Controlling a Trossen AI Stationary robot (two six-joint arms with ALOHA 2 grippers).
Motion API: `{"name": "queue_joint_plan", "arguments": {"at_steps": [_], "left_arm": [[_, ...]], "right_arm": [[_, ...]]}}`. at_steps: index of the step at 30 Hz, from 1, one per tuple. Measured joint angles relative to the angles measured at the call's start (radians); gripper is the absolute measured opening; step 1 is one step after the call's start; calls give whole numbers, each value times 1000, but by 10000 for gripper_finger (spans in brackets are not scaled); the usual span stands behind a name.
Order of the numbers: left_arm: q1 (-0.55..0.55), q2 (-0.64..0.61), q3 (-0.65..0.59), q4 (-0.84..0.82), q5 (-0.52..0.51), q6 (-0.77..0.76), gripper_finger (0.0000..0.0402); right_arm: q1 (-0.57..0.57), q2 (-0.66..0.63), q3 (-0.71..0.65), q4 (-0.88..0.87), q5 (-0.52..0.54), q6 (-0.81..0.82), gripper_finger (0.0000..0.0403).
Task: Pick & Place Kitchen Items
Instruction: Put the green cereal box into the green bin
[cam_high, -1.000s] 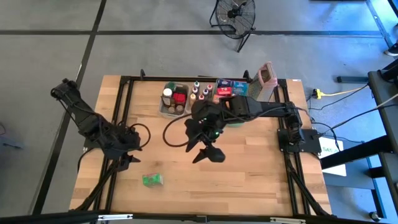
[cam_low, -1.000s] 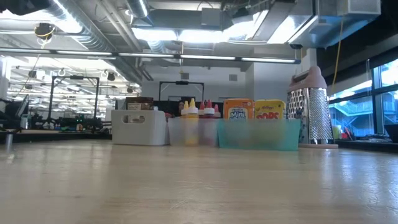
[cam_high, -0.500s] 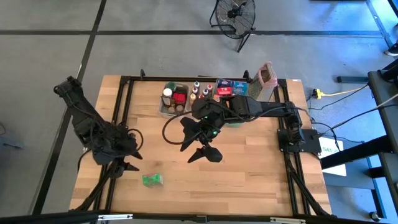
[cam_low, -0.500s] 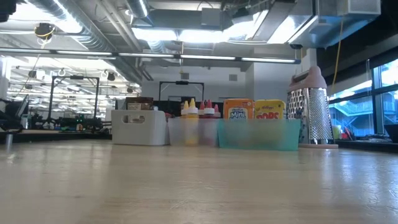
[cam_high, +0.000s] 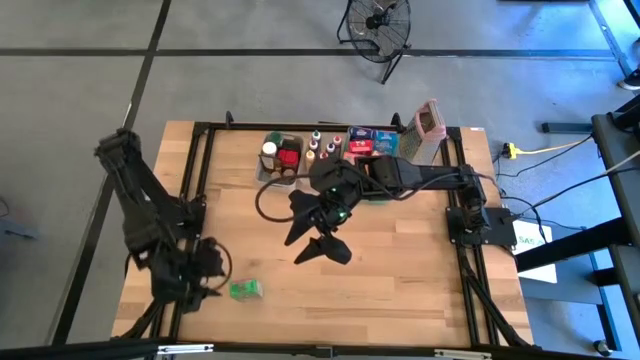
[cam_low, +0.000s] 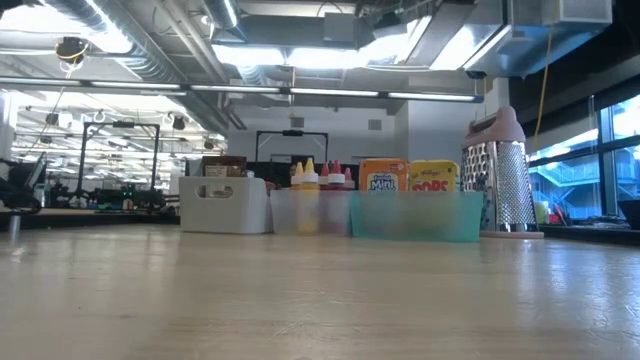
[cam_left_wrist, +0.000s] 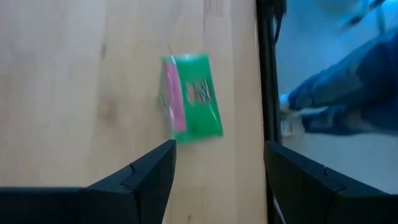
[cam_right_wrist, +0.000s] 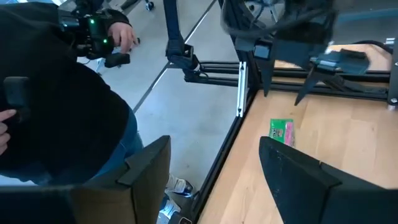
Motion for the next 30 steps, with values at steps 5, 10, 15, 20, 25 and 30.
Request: {"name": "queue_joint_plan", "arguments": {"at_steps": [5,10,15,20,25,30], "left_arm": [[-69,77,0,-22,-45,-83,238],[-101,149,0,-65,-120,-119,237],[-108,223,0,-105,-153,-127,237],[-107,272,0,-102,-150,-125,237],[-107,276,0,-105,-103,-75,237],[-107,273,0,-108,-104,-100,237]], "right_arm": [[11,7,0,-2,-1,-5,248],[23,6,0,0,-1,-1,247],[37,6,0,4,-3,0,247],[48,6,0,3,-3,0,247],[57,6,0,4,53,8,247],[59,6,0,5,60,8,247]]}}
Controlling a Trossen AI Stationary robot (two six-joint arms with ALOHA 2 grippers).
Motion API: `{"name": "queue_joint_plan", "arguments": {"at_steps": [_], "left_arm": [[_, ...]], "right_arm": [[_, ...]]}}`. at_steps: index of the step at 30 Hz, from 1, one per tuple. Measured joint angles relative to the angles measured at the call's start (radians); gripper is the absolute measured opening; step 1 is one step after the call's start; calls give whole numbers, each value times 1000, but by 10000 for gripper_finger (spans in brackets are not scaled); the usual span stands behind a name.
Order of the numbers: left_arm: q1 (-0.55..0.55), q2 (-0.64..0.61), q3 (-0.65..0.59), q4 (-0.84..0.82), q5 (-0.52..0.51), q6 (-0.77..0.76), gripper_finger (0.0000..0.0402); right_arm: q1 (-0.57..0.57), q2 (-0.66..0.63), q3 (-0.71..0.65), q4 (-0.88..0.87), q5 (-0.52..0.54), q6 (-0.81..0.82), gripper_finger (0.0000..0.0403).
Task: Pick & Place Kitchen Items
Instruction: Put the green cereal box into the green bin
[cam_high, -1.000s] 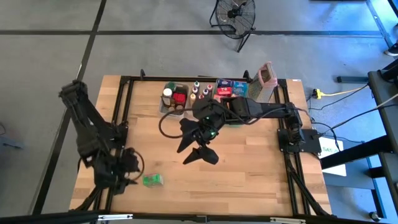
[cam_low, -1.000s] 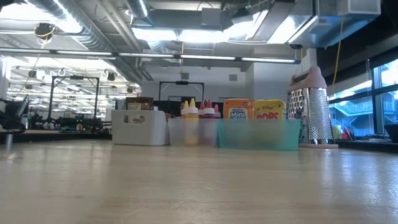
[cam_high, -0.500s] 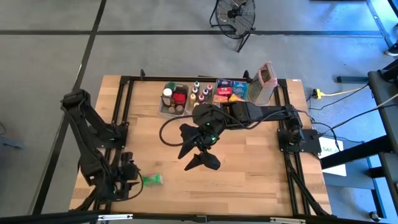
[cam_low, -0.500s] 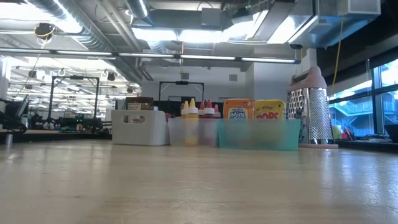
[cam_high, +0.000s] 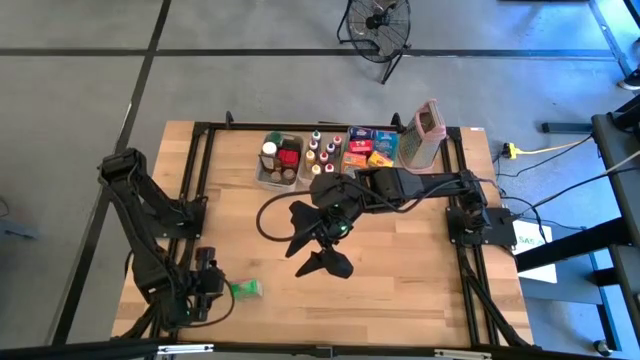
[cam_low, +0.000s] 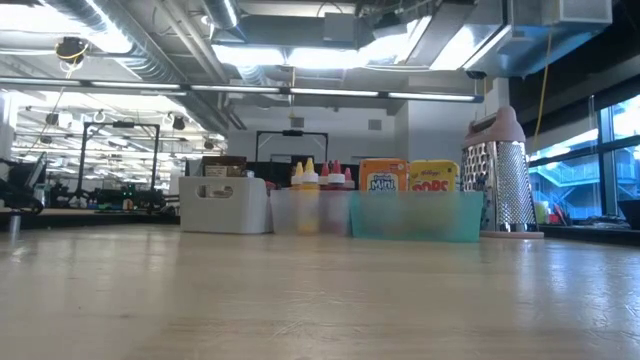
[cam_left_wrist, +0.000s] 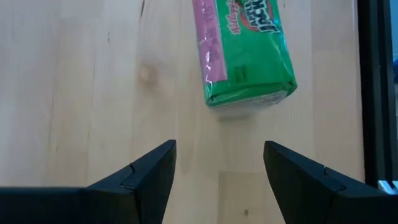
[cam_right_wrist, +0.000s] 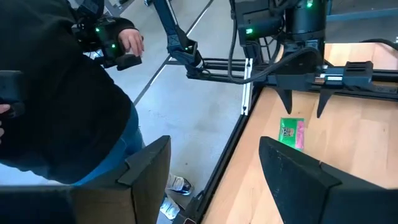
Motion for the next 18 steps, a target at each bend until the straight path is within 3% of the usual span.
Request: {"name": "queue_joint_plan", "arguments": {"at_steps": [18], "left_arm": [[-24,0,0,-1,18,-102,237]], "right_arm": [[0,0,0,18,49,0,247]]}}
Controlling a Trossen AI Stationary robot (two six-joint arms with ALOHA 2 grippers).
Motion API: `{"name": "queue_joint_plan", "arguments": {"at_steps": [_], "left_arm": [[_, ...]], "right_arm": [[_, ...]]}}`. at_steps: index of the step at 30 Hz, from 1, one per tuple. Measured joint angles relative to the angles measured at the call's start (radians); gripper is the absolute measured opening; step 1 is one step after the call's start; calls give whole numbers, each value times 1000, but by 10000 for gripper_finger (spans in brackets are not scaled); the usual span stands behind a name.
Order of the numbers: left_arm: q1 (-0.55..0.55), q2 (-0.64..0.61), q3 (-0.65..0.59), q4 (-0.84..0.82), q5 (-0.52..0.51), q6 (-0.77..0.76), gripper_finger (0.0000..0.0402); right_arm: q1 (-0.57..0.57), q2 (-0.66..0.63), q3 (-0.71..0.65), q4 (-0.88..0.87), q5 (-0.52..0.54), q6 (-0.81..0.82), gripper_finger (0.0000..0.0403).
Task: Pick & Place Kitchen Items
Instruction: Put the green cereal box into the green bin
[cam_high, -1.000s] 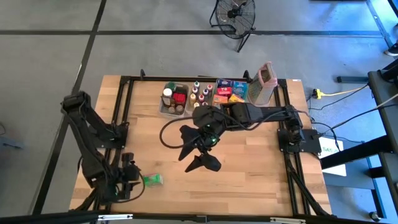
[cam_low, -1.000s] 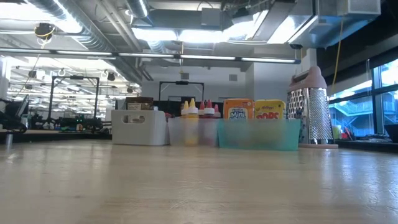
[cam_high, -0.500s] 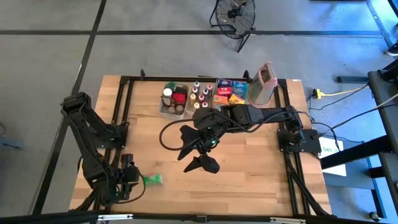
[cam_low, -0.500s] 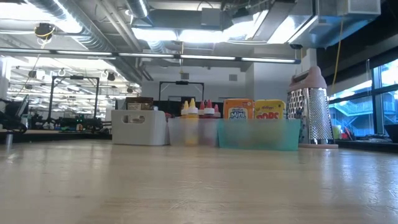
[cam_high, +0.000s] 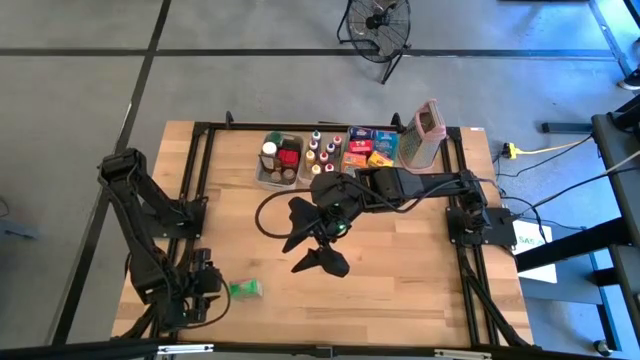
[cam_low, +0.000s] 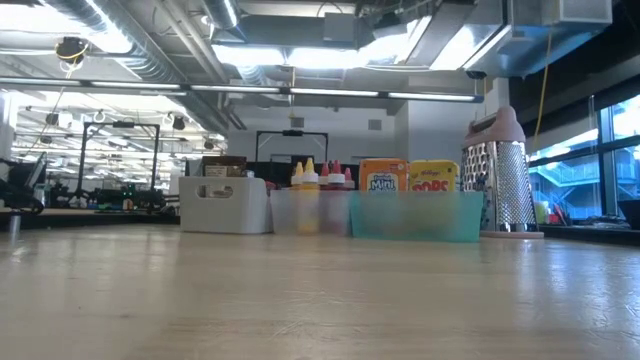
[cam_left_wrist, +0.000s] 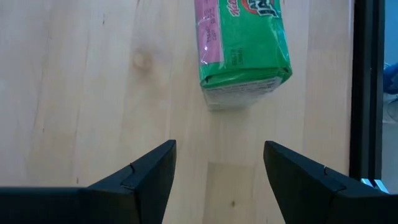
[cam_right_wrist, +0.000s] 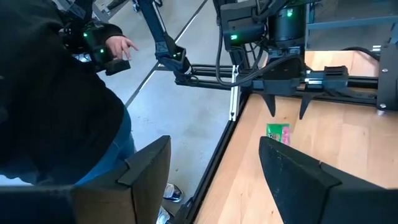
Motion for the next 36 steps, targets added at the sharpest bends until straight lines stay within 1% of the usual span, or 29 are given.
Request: {"name": "queue_joint_plan", "arguments": {"at_steps": [3,6,10,14,20,23,26,30,36], "left_arm": [[-1,0,0,0,-4,1,237],[-15,0,0,-2,-34,1,239],[-21,0,0,-1,-63,-7,251],[-21,0,0,0,-51,-38,279],[-21,0,0,-1,-45,-51,331],[-28,-3,-1,-34,-8,-54,349],[-42,-5,-1,-43,43,-100,353],[-59,-5,-1,-37,46,-130,352],[-60,-5,-1,-2,67,-132,353]], "right_arm": [[0,0,0,0,0,0,247],[0,0,0,0,-1,0,247],[0,0,0,0,-1,0,247],[0,-1,0,0,-1,0,247],[0,-1,0,0,0,-4,247],[0,-1,0,0,0,-5,248],[0,-1,0,0,1,-7,248],[0,-1,0,2,3,-8,248],[0,-1,0,10,3,-7,248]]}}
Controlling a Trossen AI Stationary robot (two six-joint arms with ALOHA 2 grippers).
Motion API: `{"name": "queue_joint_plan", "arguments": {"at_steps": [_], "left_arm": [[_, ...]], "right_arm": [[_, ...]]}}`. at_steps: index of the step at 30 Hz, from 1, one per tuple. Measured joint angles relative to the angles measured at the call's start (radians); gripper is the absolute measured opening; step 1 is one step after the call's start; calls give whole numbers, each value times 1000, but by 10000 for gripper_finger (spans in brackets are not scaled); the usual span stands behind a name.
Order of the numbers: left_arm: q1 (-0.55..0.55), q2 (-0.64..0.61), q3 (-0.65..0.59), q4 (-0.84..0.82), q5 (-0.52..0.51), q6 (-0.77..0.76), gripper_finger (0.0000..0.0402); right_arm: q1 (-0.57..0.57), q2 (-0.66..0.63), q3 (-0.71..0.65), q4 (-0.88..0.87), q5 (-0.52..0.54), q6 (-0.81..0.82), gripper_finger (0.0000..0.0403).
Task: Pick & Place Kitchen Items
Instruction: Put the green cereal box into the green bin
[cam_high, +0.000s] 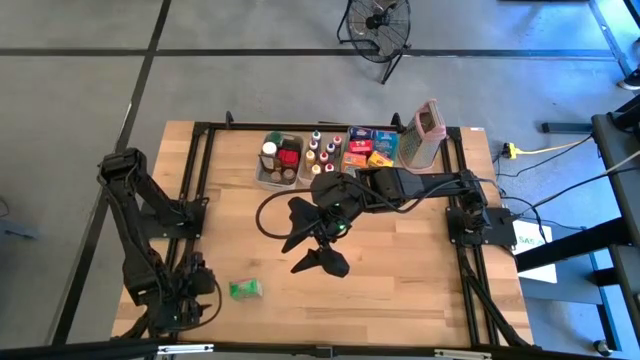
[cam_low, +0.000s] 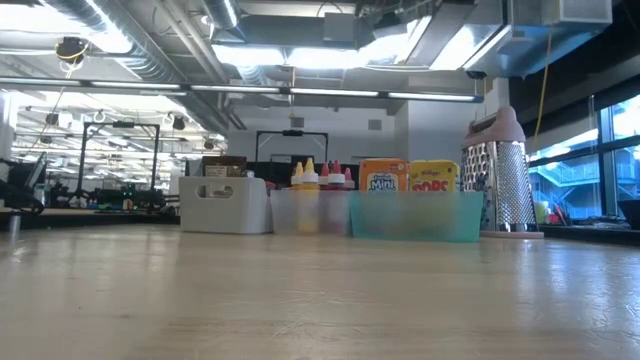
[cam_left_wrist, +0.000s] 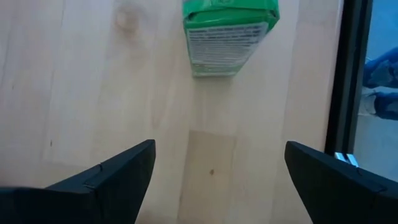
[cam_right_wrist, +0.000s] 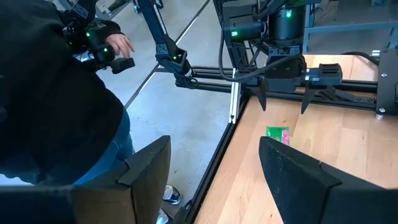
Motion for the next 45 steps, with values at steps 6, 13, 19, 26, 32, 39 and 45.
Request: {"name": "queue_joint_plan", "arguments": {"at_steps": [6,13,19,26,32,39,45], "left_arm": [[0,0,0,6,0,-2,354],[0,5,0,7,-16,-6,354],[3,5,0,7,-102,56,352],[41,5,0,19,-163,120,352],[78,9,0,40,-167,174,353],[114,9,0,83,-159,233,352],[123,9,0,98,-148,252,352]], "right_arm": [[0,0,0,-2,0,36,248],[1,0,0,-10,0,52,248],[7,0,0,-6,0,2,248],[7,0,0,-3,0,0,248],[9,0,0,-7,14,-1,248],[18,0,0,-9,16,-1,248],[17,0,0,-9,18,-1,247]]}}
